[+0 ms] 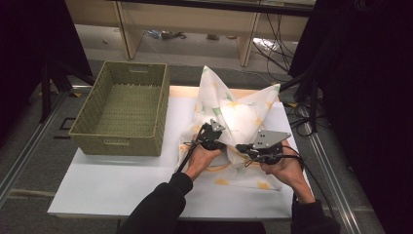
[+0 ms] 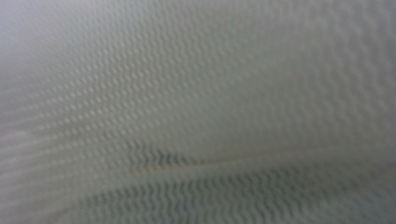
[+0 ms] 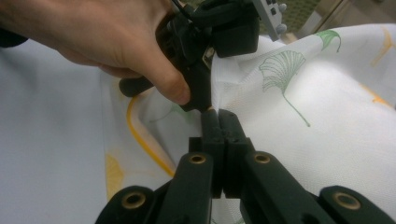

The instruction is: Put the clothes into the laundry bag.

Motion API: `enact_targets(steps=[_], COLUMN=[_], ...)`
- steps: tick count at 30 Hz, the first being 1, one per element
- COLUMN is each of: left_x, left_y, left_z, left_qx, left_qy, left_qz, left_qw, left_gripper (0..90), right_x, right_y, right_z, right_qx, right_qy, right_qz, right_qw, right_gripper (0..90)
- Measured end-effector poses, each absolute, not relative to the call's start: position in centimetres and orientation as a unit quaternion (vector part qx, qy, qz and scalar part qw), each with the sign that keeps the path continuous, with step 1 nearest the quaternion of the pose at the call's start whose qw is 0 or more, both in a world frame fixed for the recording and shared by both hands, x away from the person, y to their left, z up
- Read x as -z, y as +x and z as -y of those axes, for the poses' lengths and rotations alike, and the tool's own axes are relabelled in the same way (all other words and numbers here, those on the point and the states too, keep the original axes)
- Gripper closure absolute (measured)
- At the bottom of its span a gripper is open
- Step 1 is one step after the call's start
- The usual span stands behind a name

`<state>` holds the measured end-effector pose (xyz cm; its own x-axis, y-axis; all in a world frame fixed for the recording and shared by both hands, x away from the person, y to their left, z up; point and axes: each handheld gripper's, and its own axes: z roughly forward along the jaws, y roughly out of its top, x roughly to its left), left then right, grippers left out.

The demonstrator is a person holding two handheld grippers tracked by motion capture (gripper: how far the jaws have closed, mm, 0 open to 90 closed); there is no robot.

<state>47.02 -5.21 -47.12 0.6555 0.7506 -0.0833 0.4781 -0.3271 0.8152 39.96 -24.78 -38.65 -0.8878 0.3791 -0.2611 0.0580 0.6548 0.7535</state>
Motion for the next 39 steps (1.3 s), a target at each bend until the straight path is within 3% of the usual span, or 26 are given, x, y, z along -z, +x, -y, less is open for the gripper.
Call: enact_targets(steps=[3,7,12,16,19,23,24,25,27,33,37,39], left_x=[46.3,45.3,44.6,44.7,45.0,45.7,45.8,46.0,46.4,46.2,46.2,46.6], left_y=[46.3,45.0,42.9,42.6,43.0,44.1,44.3,44.5,45.1,46.8,47.6,47.5], left_z=[4.8,4.0,3.4,3.9,4.7,5.8,6.0,6.1,6.5,7.1,7.9,7.8], left_qx=[-0.144,-0.143,-0.115,-0.099,-0.089,-0.089,-0.083,-0.091,-0.095,-0.098,-0.127,-0.116], left_qy=[0.816,0.835,0.848,0.841,0.831,0.822,0.815,0.812,0.809,0.776,0.768,0.777], left_qz=[-0.37,-0.349,-0.342,-0.343,-0.36,-0.381,-0.391,-0.389,-0.391,-0.415,-0.413,-0.414], left_qw=[0.42,0.4,0.389,0.406,0.414,0.413,0.419,0.425,0.429,0.466,0.472,0.46], left_gripper=[62.7,53.1,33.3,23.5,22.2,28.4,38.5,59.8,74.9,81.9,80.8,75.8], right_x=[38.9,38.7,38.6,38.6,38.6,38.6,38.7,38.7,38.7,38.5,38.7,38.8], right_y=[40.1,40.3,40.4,40.4,40.5,40.5,40.5,40.5,40.5,40.5,40.5,40.5], right_z=[25.0,25.5,25.7,25.7,25.7,25.8,25.8,25.7,25.7,26.0,26.0,26.0], right_qx=[-0.396,-0.403,-0.405,-0.404,-0.404,-0.403,-0.404,-0.403,-0.407,-0.409,-0.403,-0.398], right_qy=[0.131,0.138,0.137,0.14,0.138,0.136,0.134,0.133,0.134,0.139,0.143,0.14], right_qz=[-0.886,-0.881,-0.879,-0.88,-0.879,-0.88,-0.88,-0.881,-0.88,-0.878,-0.881,-0.883], right_qw=[0.203,0.205,0.212,0.21,0.211,0.21,0.211,0.208,0.207,0.207,0.203,0.205], right_gripper=[90.0,90.0,90.0,90.0,90.0,90.0,90.0,90.0,90.0,90.0,90.0,90.0])
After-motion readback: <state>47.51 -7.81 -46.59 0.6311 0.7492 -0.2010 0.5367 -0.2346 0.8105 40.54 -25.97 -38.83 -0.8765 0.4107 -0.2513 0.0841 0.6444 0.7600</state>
